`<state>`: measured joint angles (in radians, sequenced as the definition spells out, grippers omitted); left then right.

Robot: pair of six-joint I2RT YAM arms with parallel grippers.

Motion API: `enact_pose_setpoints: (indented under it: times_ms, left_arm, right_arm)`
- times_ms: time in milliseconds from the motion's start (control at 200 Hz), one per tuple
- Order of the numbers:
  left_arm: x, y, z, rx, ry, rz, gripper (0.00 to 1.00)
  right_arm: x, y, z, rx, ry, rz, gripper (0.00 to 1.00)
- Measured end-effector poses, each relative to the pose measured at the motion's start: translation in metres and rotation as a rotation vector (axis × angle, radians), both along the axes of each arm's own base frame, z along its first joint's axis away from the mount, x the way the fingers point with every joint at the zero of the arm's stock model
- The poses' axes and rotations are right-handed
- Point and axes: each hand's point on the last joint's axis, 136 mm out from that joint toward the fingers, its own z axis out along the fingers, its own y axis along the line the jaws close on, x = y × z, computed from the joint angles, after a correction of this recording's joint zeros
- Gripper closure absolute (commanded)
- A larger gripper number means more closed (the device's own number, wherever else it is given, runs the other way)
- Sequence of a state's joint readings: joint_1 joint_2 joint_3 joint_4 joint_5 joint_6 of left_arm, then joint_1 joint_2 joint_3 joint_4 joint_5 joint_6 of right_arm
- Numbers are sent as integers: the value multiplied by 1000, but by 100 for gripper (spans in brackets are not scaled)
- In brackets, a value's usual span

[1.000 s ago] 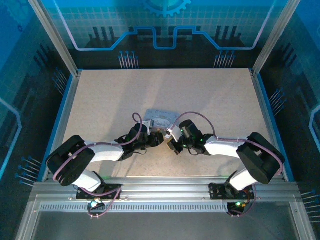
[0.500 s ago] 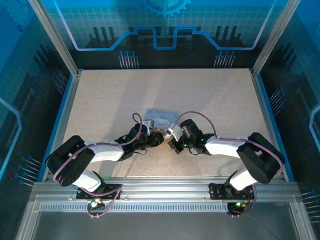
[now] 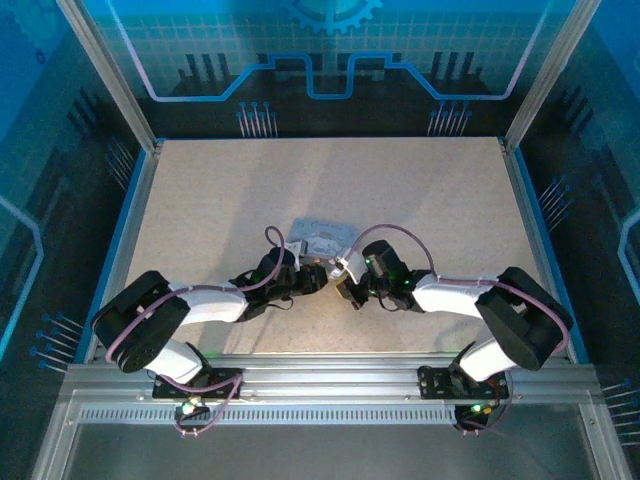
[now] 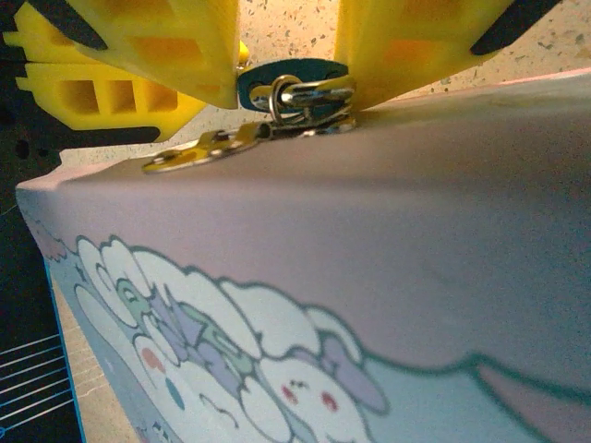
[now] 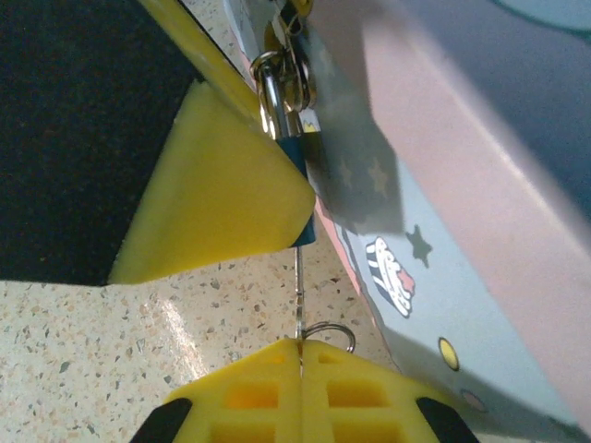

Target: Unlock the padlock with the key

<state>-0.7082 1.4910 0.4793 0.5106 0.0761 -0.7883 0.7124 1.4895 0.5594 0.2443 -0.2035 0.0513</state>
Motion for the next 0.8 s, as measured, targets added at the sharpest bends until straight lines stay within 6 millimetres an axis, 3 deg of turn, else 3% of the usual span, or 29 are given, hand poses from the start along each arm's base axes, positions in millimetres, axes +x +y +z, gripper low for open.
enact_pose_setpoints:
  times_ms: [800]
  left_arm:
    - [-1, 0, 2, -3, 0, -2, 71]
  right_arm:
    - [3, -1, 6, 35, -17, -1, 93]
